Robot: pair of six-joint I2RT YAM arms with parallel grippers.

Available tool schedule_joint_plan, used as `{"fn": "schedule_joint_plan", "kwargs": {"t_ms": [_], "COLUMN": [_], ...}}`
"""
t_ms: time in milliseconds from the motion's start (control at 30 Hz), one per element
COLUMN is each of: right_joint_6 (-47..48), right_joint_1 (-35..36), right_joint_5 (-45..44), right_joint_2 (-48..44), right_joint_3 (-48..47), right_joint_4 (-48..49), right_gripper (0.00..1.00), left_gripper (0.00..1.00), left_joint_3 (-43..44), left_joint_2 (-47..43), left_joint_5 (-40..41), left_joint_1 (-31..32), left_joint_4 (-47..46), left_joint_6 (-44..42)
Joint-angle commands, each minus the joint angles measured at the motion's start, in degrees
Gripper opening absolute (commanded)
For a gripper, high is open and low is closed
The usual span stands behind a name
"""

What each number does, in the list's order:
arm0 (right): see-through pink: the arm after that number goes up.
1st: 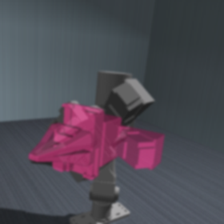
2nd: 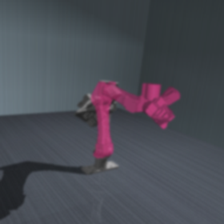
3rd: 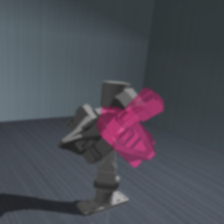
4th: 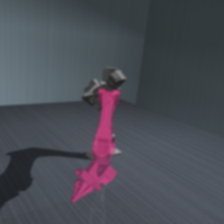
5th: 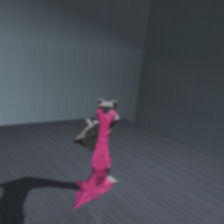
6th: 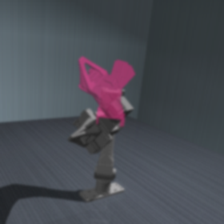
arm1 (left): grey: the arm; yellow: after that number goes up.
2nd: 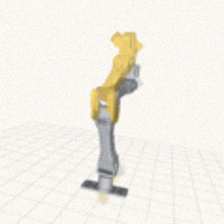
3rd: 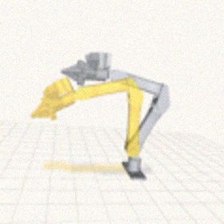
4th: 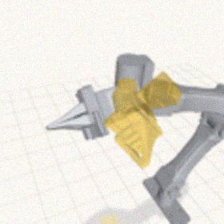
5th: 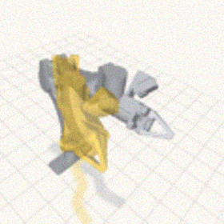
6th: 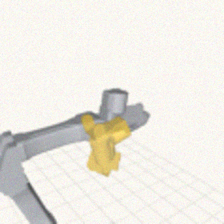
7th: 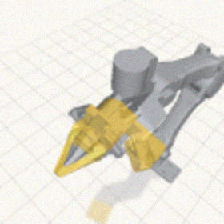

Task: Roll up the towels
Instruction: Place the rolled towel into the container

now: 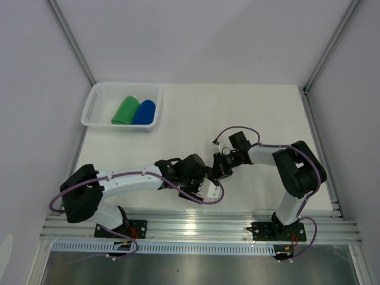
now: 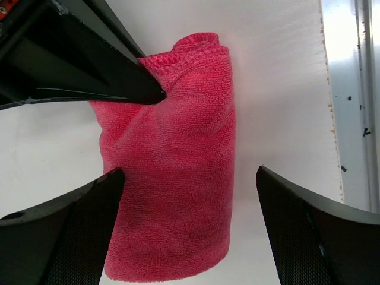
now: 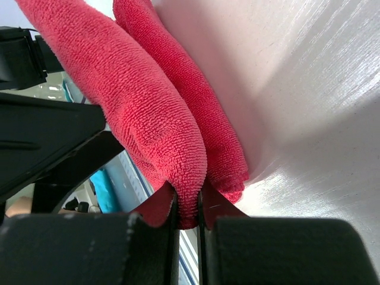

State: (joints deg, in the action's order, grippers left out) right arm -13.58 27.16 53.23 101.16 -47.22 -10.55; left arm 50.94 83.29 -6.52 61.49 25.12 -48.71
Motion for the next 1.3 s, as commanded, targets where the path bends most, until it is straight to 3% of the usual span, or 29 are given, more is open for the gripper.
{"fn": "schedule_joint_plan", "kwargs": {"t_ms": [0,600,900,1000,1033,1167,1267], "right_joint_6": [-0.48,2.16,3.82,5.23,5.50,6.11,7.17], "right_joint_1": [0.26,0.53,0.62,0.27,0.00,-2.02,-3.95], "right_joint_5": [-1.46,-0.41,0.56,0.21,-0.40,-2.07,-3.92], "right_joint_2": [0.53,1.14,1.40,0.44,0.00,-2.19,-4.74], "right_joint_3": [-0.15,-2.35,-3.40,-4.28,-4.72,-5.60,-6.56], "right_joint_4": [1.67,-2.37,-3.51,-5.70,-6.41,-9.40,-12.74], "right_gripper": [0.00,0.01,0.05,0.20,0.30,0.47,0.53], "left_gripper": [0.94,0.97,0.94,0.88,0.84,0.73,0.60], "left_joint_3": [-1.98,-5.67,-1.29,0.74,0.83,0.22,0.65], "left_joint_2": [0.82,6.01,9.70,10.84,10.93,11.02,11.46], "left_joint_5": [2.39,1.78,-2.87,-7.08,-7.71,-10.26,-10.79], "left_joint_1": [0.03,-2.78,-6.46,-8.14,-8.23,-8.23,-8.23], "left_joint_4": [-6.66,-13.08,-7.03,-2.03,-1.05,3.70,5.02], "left_joint_6": [-2.53,-2.09,-4.91,-5.17,-6.30,-7.89,-7.10]}}
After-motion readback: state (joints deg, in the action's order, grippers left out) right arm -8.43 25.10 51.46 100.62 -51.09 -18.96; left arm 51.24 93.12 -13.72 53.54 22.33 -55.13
